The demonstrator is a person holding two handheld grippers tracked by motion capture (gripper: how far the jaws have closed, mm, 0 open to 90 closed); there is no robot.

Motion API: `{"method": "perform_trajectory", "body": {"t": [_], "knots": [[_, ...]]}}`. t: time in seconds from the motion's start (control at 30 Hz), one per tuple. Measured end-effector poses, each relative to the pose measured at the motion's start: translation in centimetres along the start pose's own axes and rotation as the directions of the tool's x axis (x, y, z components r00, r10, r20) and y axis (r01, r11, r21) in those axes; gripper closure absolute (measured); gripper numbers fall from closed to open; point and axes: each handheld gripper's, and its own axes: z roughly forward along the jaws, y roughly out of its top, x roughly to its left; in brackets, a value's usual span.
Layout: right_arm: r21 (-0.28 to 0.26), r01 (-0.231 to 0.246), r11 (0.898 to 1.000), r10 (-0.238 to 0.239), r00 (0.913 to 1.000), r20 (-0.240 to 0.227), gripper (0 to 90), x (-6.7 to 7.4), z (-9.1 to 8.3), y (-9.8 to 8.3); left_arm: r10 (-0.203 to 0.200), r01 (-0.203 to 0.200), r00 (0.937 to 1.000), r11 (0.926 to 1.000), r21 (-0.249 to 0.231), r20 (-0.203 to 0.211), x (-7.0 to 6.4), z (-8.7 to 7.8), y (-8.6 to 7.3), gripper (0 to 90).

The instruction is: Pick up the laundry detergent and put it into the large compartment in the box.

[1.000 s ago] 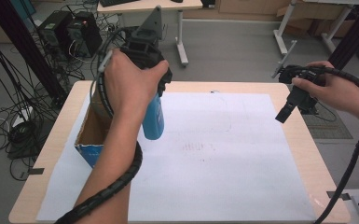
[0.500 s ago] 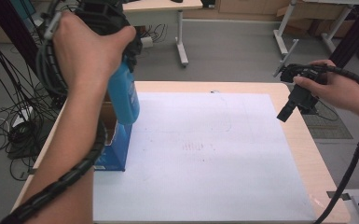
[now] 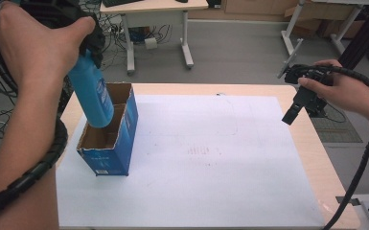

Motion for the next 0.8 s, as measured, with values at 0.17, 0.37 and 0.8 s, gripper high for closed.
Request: {"method": "perform_trajectory", "body": {"t": [0.17,0.37,0.8], "knots": [[0.011,-0.006,1.000,0.006,1.0000,0.001,3.4,0.3,0.1,0.4,-0.016,0.016,0.9999,0.9998,0.011,0.007,1.0,1.0,0.2,37.5],[0.018,-0.007,1.000,0.007,1.0000,0.002,3.4,0.2,0.3,0.7,-0.022,0.022,0.9998,0.9994,0.027,0.003,1.4,2.5,0.8,37.5],[0.029,-0.008,1.000,0.008,0.9999,0.011,3.4,0.3,0.8,1.0,-0.023,0.022,0.9997,0.9987,0.045,0.008,1.8,5.5,1.5,37.5]]}}
